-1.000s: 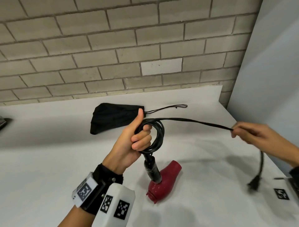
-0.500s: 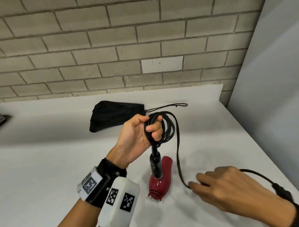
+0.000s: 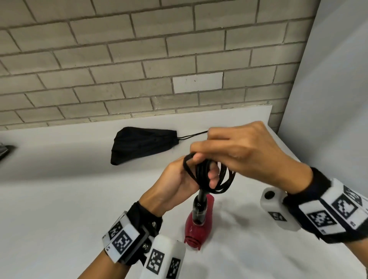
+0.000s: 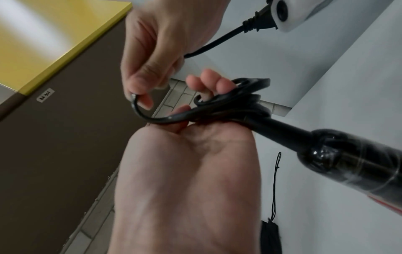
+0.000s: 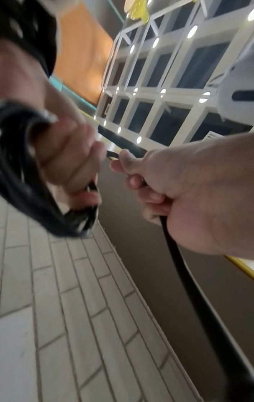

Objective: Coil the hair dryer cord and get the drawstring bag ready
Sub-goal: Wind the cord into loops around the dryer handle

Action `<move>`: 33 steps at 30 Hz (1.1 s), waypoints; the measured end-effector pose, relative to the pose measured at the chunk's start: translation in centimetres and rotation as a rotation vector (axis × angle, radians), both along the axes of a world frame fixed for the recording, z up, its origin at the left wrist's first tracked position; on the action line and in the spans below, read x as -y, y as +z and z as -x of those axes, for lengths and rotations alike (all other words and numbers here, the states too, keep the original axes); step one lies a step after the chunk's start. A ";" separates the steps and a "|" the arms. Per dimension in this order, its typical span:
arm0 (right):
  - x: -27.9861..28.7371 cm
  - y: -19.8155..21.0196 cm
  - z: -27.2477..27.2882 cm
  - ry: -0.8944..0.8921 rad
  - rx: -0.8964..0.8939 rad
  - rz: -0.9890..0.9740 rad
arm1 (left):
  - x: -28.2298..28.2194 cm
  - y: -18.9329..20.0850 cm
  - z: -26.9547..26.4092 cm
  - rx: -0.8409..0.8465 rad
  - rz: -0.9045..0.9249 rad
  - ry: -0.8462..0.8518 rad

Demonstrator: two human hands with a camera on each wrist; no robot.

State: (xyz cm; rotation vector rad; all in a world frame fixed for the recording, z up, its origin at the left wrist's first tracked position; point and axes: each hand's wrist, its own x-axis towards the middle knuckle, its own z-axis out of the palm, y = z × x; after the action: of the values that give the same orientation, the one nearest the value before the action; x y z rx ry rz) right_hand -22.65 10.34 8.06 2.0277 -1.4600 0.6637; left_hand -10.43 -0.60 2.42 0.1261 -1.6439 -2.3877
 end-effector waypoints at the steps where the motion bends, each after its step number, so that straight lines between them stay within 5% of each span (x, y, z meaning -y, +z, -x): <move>1: 0.1 0.2 0.6 -0.040 0.026 0.002 | 0.1 0.0 0.0 0.006 -0.007 -0.018; 6: 0.6 -1.0 2.3 -0.145 0.346 -0.038 | -0.1 1.2 0.6 0.049 0.041 0.072; 11: 0.0 -2.4 2.0 -0.109 0.662 -0.288 | -0.9 3.1 1.0 0.054 0.219 0.181; 17: 0.6 -4.2 0.3 -0.031 0.961 -0.102 | -0.9 3.7 1.4 0.098 0.210 0.139; 22: 1.3 -4.5 0.5 0.051 1.094 -0.056 | -0.4 3.6 1.3 0.158 0.126 0.009; 28: 1.5 -4.7 1.3 0.121 1.156 -0.263 | -0.2 2.5 1.3 0.182 0.026 0.093; 33: -1.8 -7.8 4.7 0.013 0.972 -0.400 | 2.1 2.9 0.5 0.093 -0.159 0.143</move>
State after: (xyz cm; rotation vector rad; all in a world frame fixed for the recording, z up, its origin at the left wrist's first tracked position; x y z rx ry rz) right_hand -27.38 12.13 0.23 2.0827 -2.2432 1.6188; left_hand -10.96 -2.66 5.36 0.3757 -1.4277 -2.4321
